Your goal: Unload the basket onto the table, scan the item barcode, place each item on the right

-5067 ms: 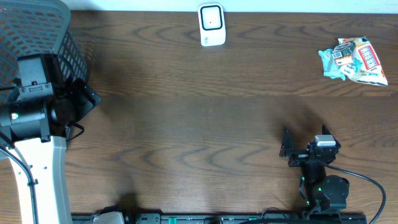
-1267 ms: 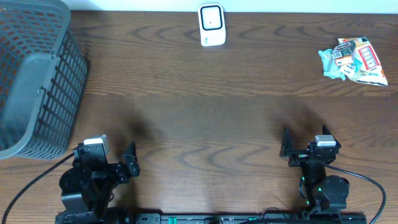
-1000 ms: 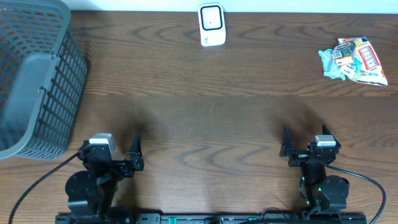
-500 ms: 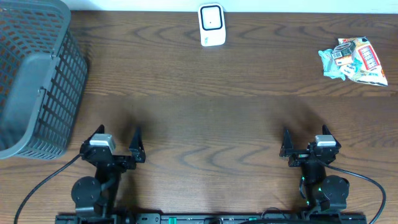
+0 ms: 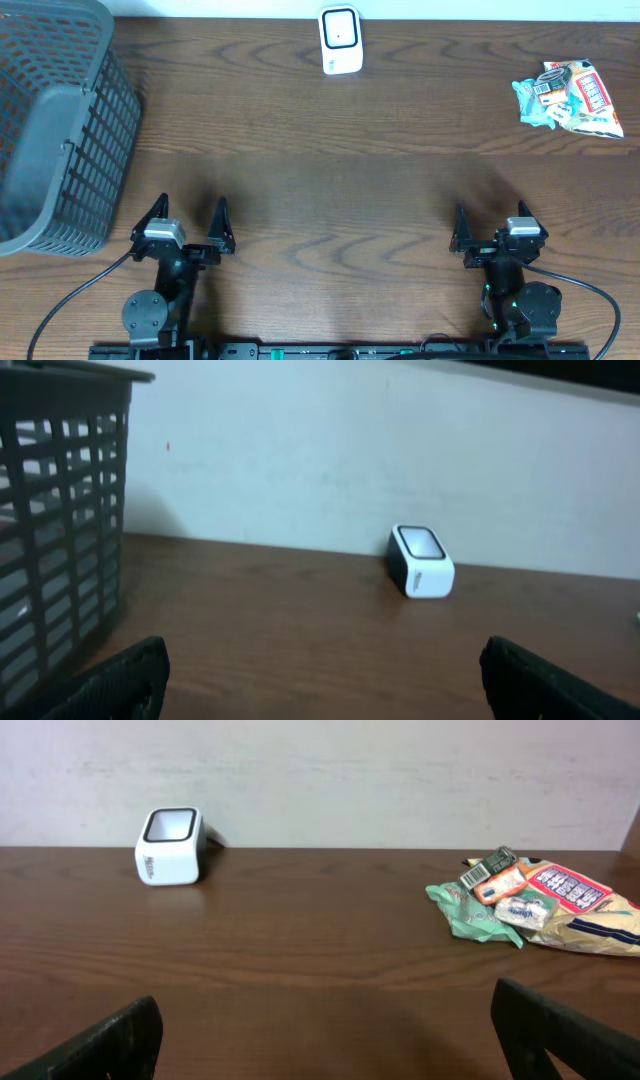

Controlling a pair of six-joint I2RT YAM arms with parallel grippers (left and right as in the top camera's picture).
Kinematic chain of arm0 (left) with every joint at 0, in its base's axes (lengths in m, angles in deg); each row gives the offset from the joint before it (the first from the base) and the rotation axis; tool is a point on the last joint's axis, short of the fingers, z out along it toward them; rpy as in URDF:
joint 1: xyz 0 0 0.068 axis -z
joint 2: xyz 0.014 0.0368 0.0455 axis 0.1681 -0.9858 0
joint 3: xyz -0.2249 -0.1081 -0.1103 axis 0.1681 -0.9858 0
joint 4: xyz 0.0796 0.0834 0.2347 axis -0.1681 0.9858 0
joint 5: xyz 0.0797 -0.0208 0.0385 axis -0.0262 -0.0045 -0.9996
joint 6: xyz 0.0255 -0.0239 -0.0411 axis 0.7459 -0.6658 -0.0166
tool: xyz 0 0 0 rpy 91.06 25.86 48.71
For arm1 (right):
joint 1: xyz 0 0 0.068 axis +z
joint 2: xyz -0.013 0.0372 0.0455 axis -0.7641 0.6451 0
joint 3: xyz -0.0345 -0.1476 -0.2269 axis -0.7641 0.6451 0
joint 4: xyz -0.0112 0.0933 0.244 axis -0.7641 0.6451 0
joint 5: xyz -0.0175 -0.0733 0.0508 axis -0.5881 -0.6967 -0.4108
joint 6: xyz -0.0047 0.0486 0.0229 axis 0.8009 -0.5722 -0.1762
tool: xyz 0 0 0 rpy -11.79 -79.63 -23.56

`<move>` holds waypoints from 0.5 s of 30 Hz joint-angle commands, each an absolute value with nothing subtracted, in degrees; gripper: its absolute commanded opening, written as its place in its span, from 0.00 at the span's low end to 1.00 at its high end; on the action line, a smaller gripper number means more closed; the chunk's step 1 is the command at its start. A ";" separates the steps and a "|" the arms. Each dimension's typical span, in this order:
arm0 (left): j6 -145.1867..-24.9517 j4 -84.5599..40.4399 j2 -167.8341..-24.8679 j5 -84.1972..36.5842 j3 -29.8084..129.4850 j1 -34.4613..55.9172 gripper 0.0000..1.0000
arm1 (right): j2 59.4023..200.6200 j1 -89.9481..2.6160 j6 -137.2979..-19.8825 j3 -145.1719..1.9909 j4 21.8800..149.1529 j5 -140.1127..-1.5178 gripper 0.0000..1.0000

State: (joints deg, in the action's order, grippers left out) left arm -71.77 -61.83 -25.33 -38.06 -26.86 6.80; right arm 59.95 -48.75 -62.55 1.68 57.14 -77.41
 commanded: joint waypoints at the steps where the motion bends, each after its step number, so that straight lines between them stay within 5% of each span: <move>1: -74.98 -64.06 -24.80 -40.48 -29.57 7.05 0.98 | 59.58 -48.38 -62.70 1.93 57.16 -77.84 0.99; 15: -76.08 -58.55 -24.80 -49.90 -29.81 12.75 0.98 | 59.58 -48.38 -62.72 1.93 57.16 -77.84 0.99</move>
